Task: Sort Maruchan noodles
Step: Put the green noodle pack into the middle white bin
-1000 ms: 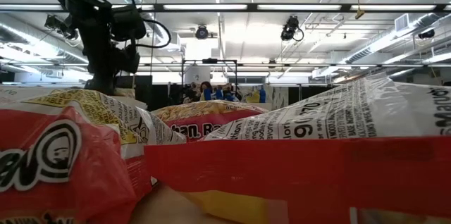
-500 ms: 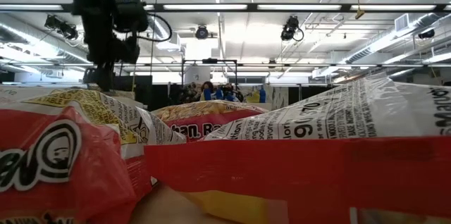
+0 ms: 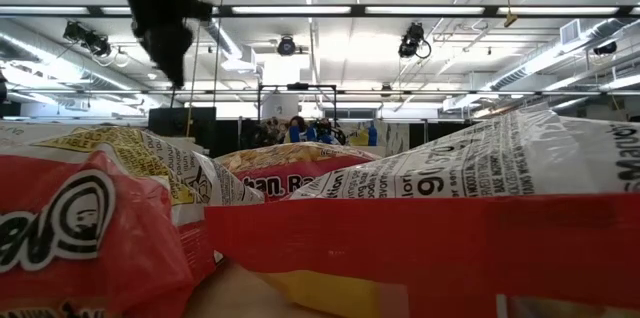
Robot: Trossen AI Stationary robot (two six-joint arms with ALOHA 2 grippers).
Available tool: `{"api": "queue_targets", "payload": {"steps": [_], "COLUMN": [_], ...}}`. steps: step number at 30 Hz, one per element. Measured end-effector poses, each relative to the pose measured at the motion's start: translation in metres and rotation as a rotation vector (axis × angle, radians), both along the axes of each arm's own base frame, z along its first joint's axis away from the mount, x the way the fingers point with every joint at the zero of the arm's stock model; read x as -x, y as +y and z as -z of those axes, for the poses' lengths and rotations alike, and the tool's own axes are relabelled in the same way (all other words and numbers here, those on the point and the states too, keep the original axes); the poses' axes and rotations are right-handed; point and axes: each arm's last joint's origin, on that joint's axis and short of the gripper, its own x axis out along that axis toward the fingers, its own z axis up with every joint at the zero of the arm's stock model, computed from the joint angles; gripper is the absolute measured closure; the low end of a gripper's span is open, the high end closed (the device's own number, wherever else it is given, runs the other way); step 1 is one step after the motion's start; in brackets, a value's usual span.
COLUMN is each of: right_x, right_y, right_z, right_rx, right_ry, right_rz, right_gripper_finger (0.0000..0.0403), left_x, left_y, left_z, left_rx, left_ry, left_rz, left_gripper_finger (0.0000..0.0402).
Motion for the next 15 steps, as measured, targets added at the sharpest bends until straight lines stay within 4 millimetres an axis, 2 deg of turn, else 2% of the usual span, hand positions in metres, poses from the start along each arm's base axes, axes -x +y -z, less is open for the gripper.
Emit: {"api": "queue_targets", "payload": {"steps": [4,7,11,15], "right_x": [0.007,0.011,0.014,0.025], "right_y": [0.022,0.039,0.054,0.06], "right_z": [0.0,0.014,0.04,0.047], "right_rx": [-0.077,-0.053,0.028,0.047], "right_ry": [-0.015,0.0,0.051,0.113], "right_rz": [-0.011,0.018,0.063,0.114], "right_gripper_finger": [0.0142,0.0144,0.0155,0.0164], "left_x": [-0.025,-0.044,-0.07,-0.105], "left_y": [-0.052,-0.098,-0.16,-0.207], "left_z": [-0.001,0.005,0.018,0.039], "left_rx": [0.119,0.183,0.176,0.149], "left_ry": [-0.298,-0.461,-0.622,-0.666], "left_rz": [0.106,0.228,0.389,0.537], "left_gripper_finger": [0.0118,0.0118,0.0118,0.0118]}}
